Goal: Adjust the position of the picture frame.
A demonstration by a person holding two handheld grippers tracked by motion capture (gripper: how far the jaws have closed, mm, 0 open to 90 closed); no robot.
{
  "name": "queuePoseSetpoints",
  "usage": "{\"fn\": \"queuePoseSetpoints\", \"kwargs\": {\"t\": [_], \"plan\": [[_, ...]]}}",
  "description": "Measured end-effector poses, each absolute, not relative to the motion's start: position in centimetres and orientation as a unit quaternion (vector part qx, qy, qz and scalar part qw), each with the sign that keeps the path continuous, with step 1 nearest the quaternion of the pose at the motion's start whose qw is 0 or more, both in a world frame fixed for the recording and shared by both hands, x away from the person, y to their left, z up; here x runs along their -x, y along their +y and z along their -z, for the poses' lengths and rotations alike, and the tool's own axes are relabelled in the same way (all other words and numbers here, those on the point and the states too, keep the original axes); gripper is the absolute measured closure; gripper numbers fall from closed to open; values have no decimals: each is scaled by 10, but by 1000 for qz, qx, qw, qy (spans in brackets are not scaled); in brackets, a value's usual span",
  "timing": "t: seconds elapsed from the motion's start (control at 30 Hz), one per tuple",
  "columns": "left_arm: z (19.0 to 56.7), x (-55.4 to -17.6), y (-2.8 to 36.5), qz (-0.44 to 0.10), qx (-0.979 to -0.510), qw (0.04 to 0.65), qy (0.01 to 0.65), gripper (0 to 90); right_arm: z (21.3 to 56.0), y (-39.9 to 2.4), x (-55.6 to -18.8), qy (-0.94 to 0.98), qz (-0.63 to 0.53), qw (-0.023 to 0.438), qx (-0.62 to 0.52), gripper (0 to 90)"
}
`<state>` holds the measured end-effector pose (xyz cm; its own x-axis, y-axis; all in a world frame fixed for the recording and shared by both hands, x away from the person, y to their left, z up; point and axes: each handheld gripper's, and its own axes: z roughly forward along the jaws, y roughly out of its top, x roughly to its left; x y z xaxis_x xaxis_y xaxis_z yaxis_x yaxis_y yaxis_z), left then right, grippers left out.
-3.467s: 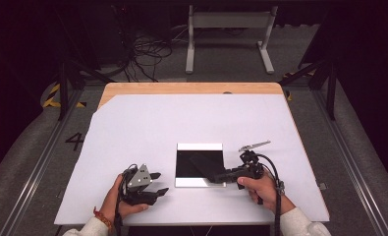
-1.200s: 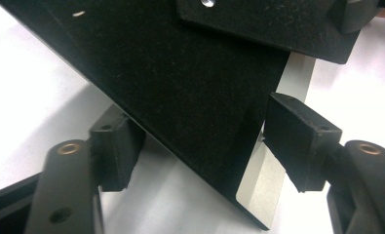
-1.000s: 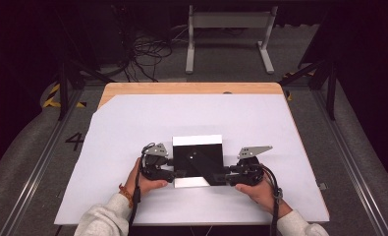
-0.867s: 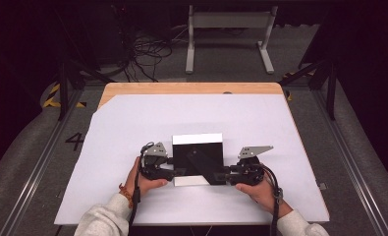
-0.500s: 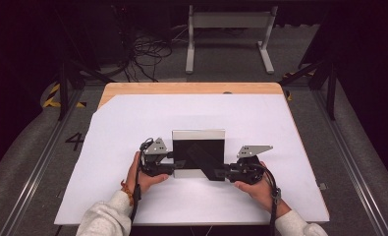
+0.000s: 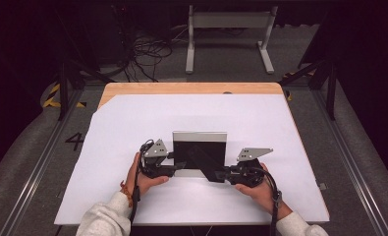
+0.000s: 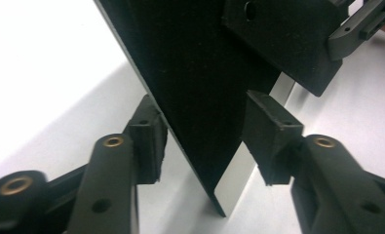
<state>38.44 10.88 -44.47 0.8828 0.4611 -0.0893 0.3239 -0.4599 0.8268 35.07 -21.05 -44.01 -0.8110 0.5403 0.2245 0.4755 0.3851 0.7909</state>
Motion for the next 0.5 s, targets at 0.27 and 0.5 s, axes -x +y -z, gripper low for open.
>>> {"fn": "queuePoseSetpoints", "kwargs": {"t": [0.27, 0.5], "plan": [[450, -386, 105, -56, -857, 457, 230, 428, 440, -210, -350, 831, -465, 35, -304, 743], [454, -387, 99, -54, -864, 444, 231, 404, 439, -210, -350, 831, -466, 39, -300, 742]]}}
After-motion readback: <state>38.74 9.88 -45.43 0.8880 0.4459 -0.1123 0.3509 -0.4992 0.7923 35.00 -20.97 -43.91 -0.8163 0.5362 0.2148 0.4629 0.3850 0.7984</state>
